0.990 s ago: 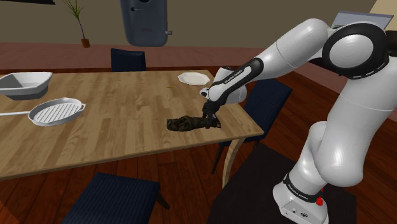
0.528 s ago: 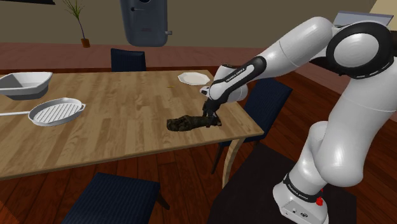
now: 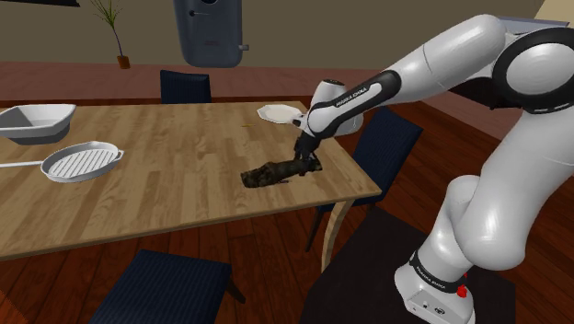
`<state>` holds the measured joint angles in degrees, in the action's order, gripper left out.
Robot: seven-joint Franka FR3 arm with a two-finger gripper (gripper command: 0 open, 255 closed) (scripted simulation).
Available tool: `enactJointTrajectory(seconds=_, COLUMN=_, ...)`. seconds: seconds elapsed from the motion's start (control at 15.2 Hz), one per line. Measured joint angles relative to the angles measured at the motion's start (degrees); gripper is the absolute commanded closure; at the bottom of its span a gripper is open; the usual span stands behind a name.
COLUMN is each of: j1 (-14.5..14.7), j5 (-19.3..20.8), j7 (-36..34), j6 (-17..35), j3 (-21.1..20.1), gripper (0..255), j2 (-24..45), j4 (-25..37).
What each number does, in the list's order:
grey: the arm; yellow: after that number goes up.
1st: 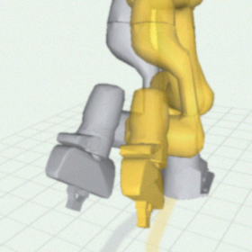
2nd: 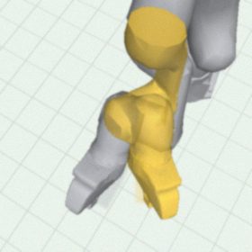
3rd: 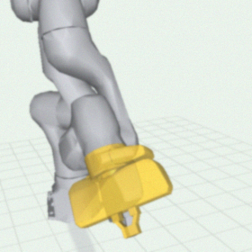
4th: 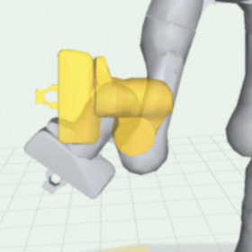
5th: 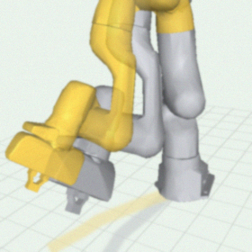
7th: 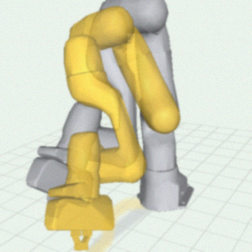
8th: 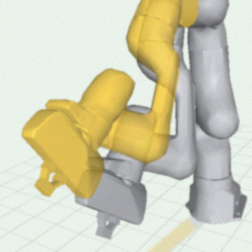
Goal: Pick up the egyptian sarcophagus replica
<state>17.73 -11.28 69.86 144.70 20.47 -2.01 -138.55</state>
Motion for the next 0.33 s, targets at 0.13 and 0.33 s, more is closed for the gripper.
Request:
enactJointTrajectory(seconds=0.13, j1=-0.1, j5=1.1, j7=-1.0, j6=-1.5, j3=0.0, gripper=255, j2=-1.2, j4=0.5)
enactJointTrajectory(seconds=0.33, j1=-0.2, j5=2.4, j7=-2.2, j6=-3.5, j3=-0.2, gripper=255, j2=-2.7, j4=1.1)
